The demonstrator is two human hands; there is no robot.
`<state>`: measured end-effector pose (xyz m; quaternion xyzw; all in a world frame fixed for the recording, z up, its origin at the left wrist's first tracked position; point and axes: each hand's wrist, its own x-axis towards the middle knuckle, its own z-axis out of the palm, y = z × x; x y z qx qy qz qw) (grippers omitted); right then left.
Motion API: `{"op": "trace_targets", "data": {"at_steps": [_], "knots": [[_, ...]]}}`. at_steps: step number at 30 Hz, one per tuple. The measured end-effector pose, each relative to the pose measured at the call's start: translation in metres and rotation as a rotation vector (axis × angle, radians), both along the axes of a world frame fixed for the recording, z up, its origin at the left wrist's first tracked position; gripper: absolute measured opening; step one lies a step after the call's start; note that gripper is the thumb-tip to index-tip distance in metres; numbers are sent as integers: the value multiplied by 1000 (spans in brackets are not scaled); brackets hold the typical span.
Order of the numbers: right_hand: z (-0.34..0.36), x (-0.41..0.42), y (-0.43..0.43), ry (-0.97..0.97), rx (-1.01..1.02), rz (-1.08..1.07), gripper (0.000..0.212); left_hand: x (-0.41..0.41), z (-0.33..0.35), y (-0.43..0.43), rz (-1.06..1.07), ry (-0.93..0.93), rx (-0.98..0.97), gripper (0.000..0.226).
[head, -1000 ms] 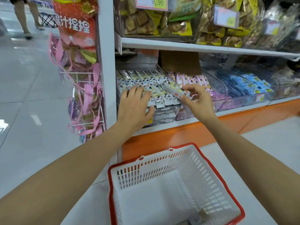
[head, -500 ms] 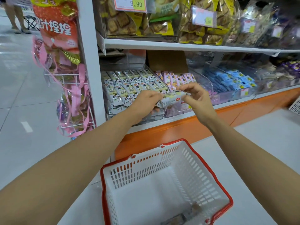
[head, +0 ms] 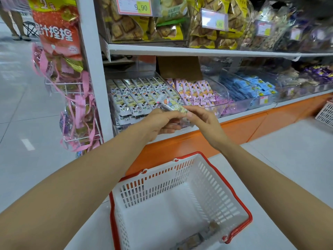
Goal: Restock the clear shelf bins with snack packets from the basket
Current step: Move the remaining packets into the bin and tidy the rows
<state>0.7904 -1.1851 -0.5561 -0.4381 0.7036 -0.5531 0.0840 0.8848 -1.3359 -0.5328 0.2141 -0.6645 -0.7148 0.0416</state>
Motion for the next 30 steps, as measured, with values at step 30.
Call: {"op": "trace_targets", "data": {"at_steps": [30], "knots": [[32, -100, -153, 402, 252, -571, 24, -9, -25, -88, 87, -275, -1563, 70]]}}
